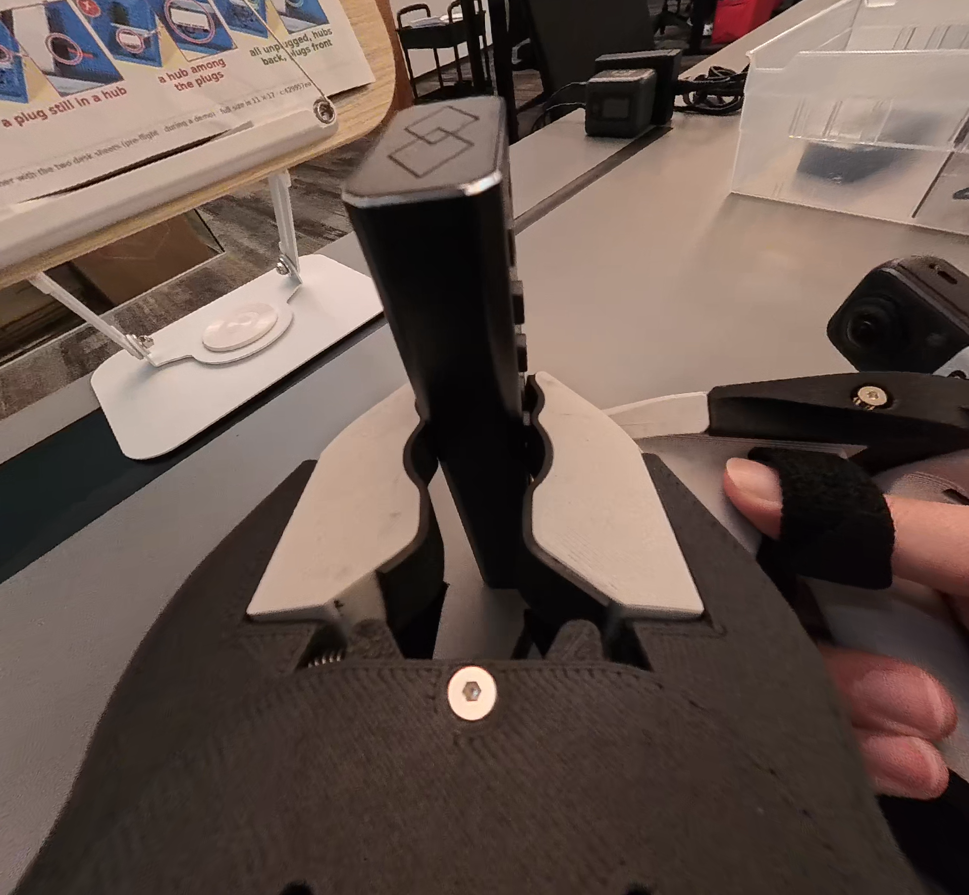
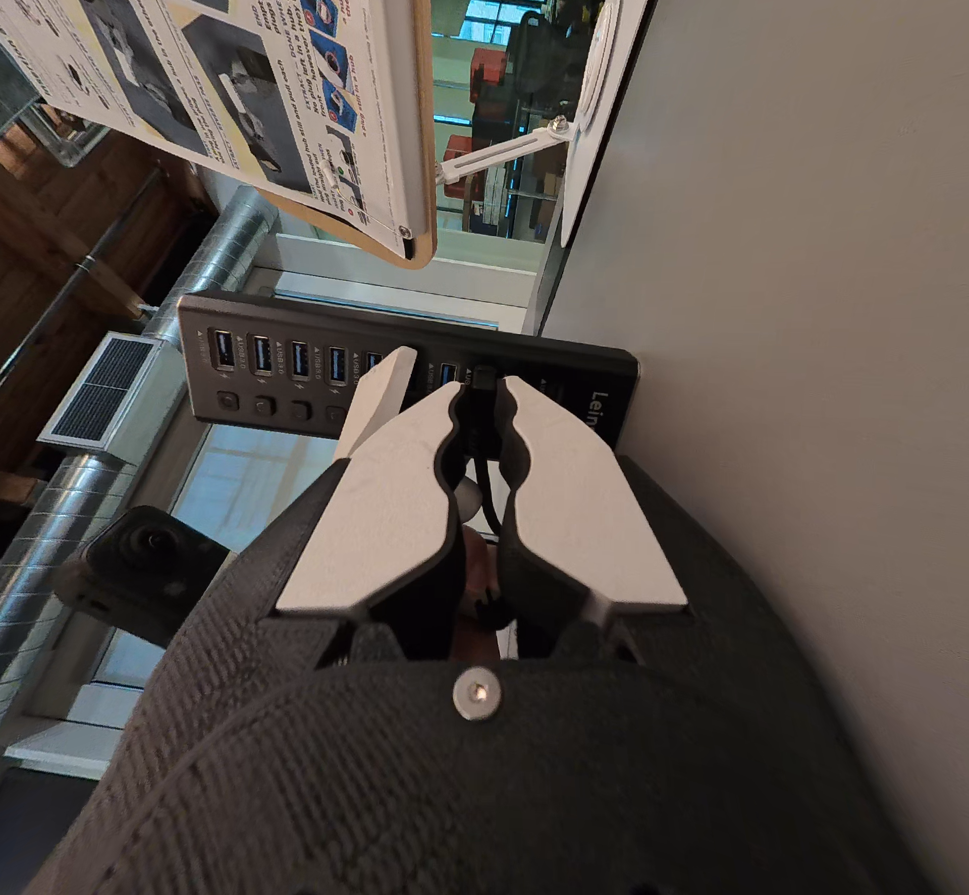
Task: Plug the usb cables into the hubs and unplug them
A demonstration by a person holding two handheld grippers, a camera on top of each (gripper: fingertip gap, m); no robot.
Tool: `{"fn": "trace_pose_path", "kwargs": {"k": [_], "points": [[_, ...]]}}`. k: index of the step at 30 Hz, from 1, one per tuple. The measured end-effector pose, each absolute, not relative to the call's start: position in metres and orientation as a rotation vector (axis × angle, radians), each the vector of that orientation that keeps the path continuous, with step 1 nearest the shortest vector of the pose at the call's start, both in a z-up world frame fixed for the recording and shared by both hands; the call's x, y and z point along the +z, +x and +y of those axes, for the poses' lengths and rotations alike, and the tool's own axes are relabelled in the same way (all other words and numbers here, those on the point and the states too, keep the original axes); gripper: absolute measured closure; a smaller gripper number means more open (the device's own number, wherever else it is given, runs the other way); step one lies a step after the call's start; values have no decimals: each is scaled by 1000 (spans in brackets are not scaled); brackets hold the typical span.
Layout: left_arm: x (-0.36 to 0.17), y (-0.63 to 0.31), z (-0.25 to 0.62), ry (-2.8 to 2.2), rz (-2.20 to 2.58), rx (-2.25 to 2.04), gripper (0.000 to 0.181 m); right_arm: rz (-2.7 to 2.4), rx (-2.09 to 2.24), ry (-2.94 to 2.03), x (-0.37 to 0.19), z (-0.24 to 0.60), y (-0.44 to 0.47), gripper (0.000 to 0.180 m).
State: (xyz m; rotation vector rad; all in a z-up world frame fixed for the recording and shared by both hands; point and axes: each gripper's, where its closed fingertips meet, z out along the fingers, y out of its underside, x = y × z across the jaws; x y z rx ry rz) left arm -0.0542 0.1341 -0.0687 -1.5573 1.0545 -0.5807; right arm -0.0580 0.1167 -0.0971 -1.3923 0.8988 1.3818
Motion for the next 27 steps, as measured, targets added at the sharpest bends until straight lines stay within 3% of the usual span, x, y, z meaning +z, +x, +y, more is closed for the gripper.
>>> {"fn": "trace_pose_path", "kwargs": {"k": [27], "points": [[-68, -52, 130, -1600, 1009, -693, 152, 855, 1470, -1444, -97, 113, -62, 169]]}}
